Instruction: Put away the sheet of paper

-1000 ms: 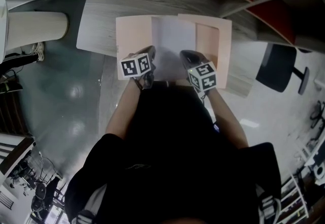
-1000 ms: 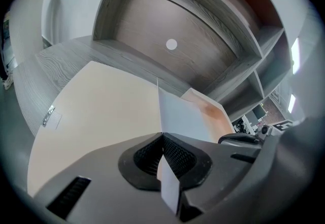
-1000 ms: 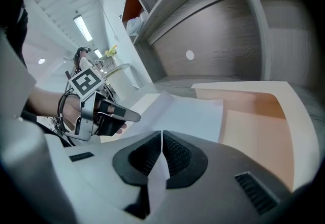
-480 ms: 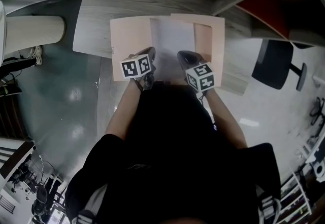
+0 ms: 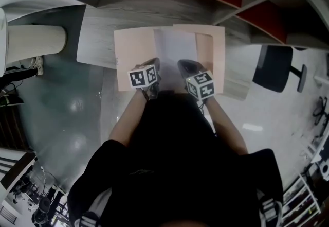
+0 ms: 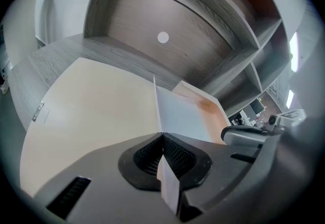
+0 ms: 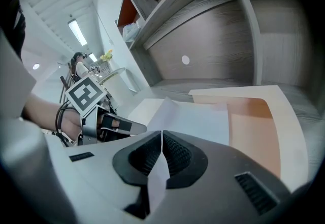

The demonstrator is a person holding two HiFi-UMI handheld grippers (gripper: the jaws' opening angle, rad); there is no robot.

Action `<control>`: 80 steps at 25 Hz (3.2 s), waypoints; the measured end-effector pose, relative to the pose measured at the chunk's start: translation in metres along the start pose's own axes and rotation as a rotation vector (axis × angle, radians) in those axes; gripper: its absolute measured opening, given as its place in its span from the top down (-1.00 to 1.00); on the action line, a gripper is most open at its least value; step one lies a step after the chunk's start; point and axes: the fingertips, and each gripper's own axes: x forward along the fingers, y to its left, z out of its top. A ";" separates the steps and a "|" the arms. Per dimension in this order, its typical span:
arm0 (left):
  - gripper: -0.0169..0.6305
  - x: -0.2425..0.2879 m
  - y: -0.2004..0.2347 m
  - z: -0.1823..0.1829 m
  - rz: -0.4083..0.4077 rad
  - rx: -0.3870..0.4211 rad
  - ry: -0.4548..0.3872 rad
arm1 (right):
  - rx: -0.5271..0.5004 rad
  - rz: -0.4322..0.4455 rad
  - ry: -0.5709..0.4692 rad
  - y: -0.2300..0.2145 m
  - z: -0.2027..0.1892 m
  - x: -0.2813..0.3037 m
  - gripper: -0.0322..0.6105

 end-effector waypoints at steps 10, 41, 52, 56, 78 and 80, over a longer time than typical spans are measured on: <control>0.81 0.006 -0.004 0.000 -0.063 0.026 0.033 | 0.003 -0.057 0.022 0.018 0.014 0.011 0.82; 0.81 0.037 -0.035 -0.009 -0.197 0.007 0.144 | 0.081 -0.270 0.019 0.005 0.001 -0.029 0.82; 0.81 0.046 -0.054 -0.014 -0.225 0.039 0.168 | 0.108 -0.303 0.004 -0.004 -0.004 -0.041 0.82; 0.81 0.050 -0.060 -0.014 -0.229 0.045 0.172 | 0.111 -0.308 -0.001 -0.006 -0.006 -0.045 0.82; 0.47 0.037 -0.084 -0.022 -0.239 0.044 0.152 | 0.048 -0.177 -0.033 -0.012 0.001 -0.052 0.82; 0.47 0.029 -0.078 -0.018 -0.219 0.026 0.108 | 0.033 -0.139 -0.032 -0.010 0.002 -0.049 0.82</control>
